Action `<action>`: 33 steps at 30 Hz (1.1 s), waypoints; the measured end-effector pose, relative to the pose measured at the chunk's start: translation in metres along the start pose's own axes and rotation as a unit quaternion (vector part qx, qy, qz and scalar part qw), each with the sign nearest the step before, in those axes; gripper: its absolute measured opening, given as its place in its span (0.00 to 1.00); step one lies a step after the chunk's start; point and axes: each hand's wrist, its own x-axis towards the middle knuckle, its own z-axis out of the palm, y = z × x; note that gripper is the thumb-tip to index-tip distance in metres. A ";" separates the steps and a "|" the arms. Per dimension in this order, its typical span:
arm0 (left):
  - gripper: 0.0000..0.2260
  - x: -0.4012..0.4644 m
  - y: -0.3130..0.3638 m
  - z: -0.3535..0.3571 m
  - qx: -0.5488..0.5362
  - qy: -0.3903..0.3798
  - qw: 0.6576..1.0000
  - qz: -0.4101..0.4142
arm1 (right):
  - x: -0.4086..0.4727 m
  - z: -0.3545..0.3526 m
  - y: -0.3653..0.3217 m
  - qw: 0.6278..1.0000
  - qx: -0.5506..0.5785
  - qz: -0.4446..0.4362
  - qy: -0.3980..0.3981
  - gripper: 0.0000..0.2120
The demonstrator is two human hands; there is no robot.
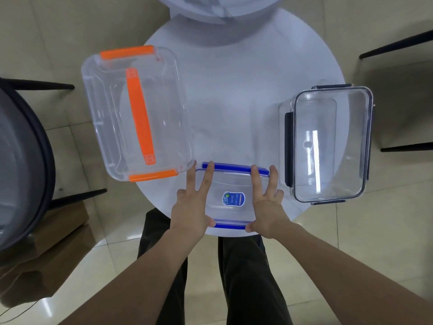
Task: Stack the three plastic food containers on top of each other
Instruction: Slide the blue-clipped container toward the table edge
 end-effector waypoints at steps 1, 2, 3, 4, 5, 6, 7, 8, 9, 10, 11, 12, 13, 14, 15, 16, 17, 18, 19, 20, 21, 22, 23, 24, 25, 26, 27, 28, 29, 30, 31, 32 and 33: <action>0.60 0.000 0.000 0.000 -0.001 0.000 1.000 0.000 | 0.000 -0.001 0.000 1.000 0.000 0.001 -0.001 0.72; 0.59 0.000 0.000 -0.001 -0.002 0.001 1.000 0.001 | 0.000 -0.001 0.000 1.000 -0.001 0.002 -0.001 0.72; 0.59 0.000 0.000 -0.001 -0.003 0.001 1.000 0.002 | 0.000 -0.002 0.000 1.000 -0.003 0.003 0.000 0.72; 0.59 0.000 0.000 -0.001 -0.004 0.001 1.000 0.002 | 0.000 -0.002 -0.001 1.000 -0.004 0.003 0.002 0.72; 0.59 0.000 -0.001 -0.001 -0.003 0.001 1.000 0.002 | 0.000 -0.002 -0.001 1.000 -0.005 0.003 0.004 0.73; 0.59 0.000 -0.001 -0.001 -0.003 0.001 1.000 0.002 | -0.001 -0.002 -0.001 1.000 -0.004 0.002 0.007 0.73; 0.59 0.000 -0.001 -0.001 -0.003 0.002 1.000 0.001 | -0.001 -0.002 -0.001 1.000 -0.002 0.001 0.010 0.73; 0.59 0.000 -0.001 0.000 -0.005 0.002 1.000 0.001 | -0.001 -0.002 -0.001 1.000 0.000 0.000 0.013 0.73; 0.59 0.001 -0.002 0.000 -0.007 0.003 1.000 0.002 | -0.001 -0.002 0.000 1.000 0.003 -0.002 0.016 0.73; 0.59 0.001 -0.002 0.000 -0.010 0.003 1.000 0.003 | -0.002 -0.002 0.000 1.000 0.005 -0.004 0.019 0.73; 0.59 0.000 -0.002 -0.001 -0.014 0.003 1.000 0.003 | -0.002 -0.002 0.000 1.000 0.009 -0.007 0.022 0.73; 0.59 0.001 -0.003 -0.001 -0.018 0.004 1.000 0.004 | -0.002 -0.003 0.000 1.000 0.014 -0.008 0.025 0.73; 0.59 -0.001 -0.004 -0.001 -0.022 0.004 1.000 0.005 | -0.003 -0.002 0.001 0.999 0.020 -0.009 0.026 0.73; 0.59 0.000 -0.003 -0.002 -0.025 0.004 1.000 0.006 | -0.003 -0.003 0.001 0.999 0.026 -0.009 0.031 0.73; 0.59 -0.001 -0.004 -0.002 -0.028 0.005 1.000 0.007 | -0.003 -0.002 0.002 0.999 0.031 -0.011 0.035 0.73; 0.59 -0.001 -0.003 -0.002 -0.031 0.008 0.999 0.009 | -0.004 -0.003 0.002 0.998 0.036 -0.014 0.040 0.73; 0.60 -0.001 -0.004 -0.002 -0.035 0.010 0.999 0.010 | -0.004 -0.002 0.002 0.998 0.042 -0.017 0.044 0.73; 0.60 -0.001 -0.004 -0.002 -0.038 0.010 0.999 0.011 | -0.004 -0.002 0.003 0.997 0.049 -0.020 0.047 0.72; 0.60 -0.002 -0.005 -0.002 -0.041 0.008 0.999 0.012 | -0.006 -0.002 0.003 0.997 0.056 -0.021 0.048 0.72; 0.60 -0.003 -0.005 -0.002 -0.044 0.009 0.999 0.014 | -0.007 -0.003 0.003 0.997 0.062 -0.024 0.049 0.71; 0.60 -0.004 -0.005 -0.002 -0.047 0.012 0.999 0.017 | -0.008 -0.003 0.004 0.996 0.065 -0.027 0.051 0.71; 0.60 -0.004 -0.005 -0.002 -0.049 0.015 0.998 0.022 | -0.009 -0.004 0.004 0.996 0.066 -0.029 0.052 0.70; 0.60 -0.006 -0.005 -0.002 -0.052 0.016 0.998 0.026 | -0.010 -0.005 0.004 0.996 0.065 -0.031 0.050 0.70; 0.60 -0.008 -0.006 -0.001 -0.059 0.017 0.998 0.028 | -0.012 -0.006 0.003 0.996 0.065 -0.033 0.048 0.70; 0.60 -0.009 -0.006 0.001 -0.066 0.019 0.997 0.030 | -0.013 -0.007 0.002 0.996 0.066 -0.036 0.047 0.69; 0.59 -0.010 -0.008 0.002 -0.071 0.023 0.997 0.032 | -0.014 -0.008 0.002 0.996 0.068 -0.040 0.047 0.69; 0.59 -0.012 -0.009 0.004 -0.077 0.027 0.996 0.033 | -0.016 -0.009 0.001 0.996 0.068 -0.045 0.047 0.68; 0.60 -0.013 -0.011 0.005 -0.081 0.032 0.996 0.035 | -0.017 -0.010 0.001 0.995 0.068 -0.049 0.049 0.67; 0.60 -0.015 -0.014 0.007 -0.088 0.037 0.995 0.037 | -0.019 -0.010 0.001 0.995 0.068 -0.053 0.049 0.67; 0.61 -0.017 -0.016 0.010 -0.098 0.041 0.994 0.039 | -0.020 -0.010 0.001 0.995 0.068 -0.058 0.051 0.67; 0.61 -0.020 -0.018 0.011 -0.111 0.043 0.992 0.042 | -0.022 -0.010 0.001 0.994 0.068 -0.063 0.053 0.67; 0.62 -0.022 -0.020 0.013 -0.122 0.046 0.991 0.044 | -0.023 -0.010 0.001 0.994 0.067 -0.068 0.052 0.67; 0.61 -0.025 -0.022 0.014 -0.133 0.050 0.989 0.046 | -0.025 -0.011 0.002 0.994 0.065 -0.072 0.050 0.68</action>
